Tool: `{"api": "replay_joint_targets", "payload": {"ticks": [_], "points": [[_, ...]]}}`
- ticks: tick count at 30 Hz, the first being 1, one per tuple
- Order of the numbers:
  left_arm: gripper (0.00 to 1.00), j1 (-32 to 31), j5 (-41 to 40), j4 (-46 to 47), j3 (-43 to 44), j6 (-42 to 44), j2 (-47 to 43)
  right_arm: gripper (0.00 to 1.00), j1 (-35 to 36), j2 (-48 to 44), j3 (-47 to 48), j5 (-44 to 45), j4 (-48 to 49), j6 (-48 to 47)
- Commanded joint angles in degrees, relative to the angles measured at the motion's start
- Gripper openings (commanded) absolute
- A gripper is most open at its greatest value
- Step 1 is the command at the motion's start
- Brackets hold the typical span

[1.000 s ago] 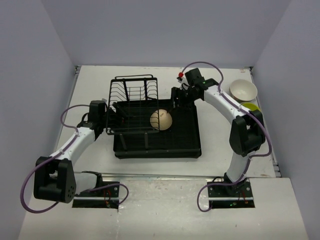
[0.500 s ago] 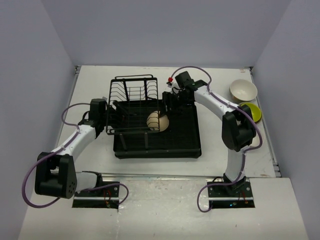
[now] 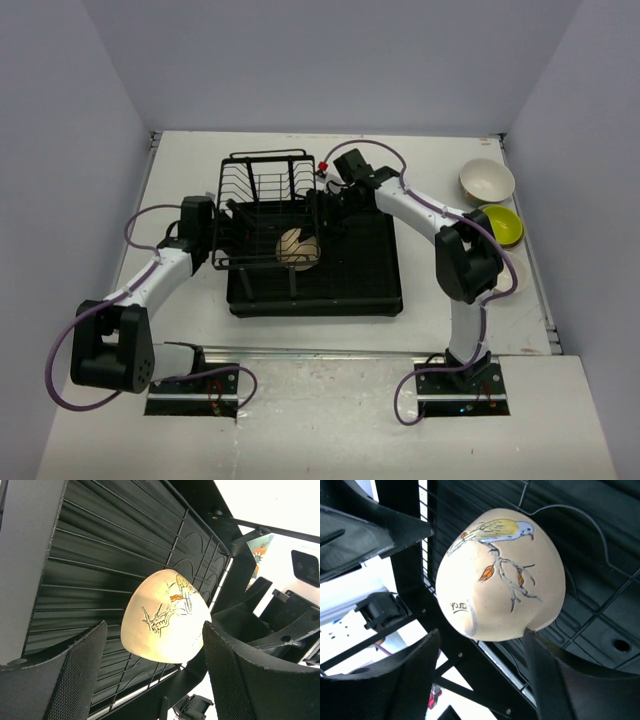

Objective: Unload the bowls from the dish rack

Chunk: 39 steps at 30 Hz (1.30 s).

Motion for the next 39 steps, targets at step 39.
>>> {"api": "replay_joint_targets", "payload": {"ticks": [39], "points": [[0.78,1.2,2.4,-0.1,2.5,0.6,2.0,0.99,-0.5,-13.0,-29.1,4.2,36.9,21.9]]}}
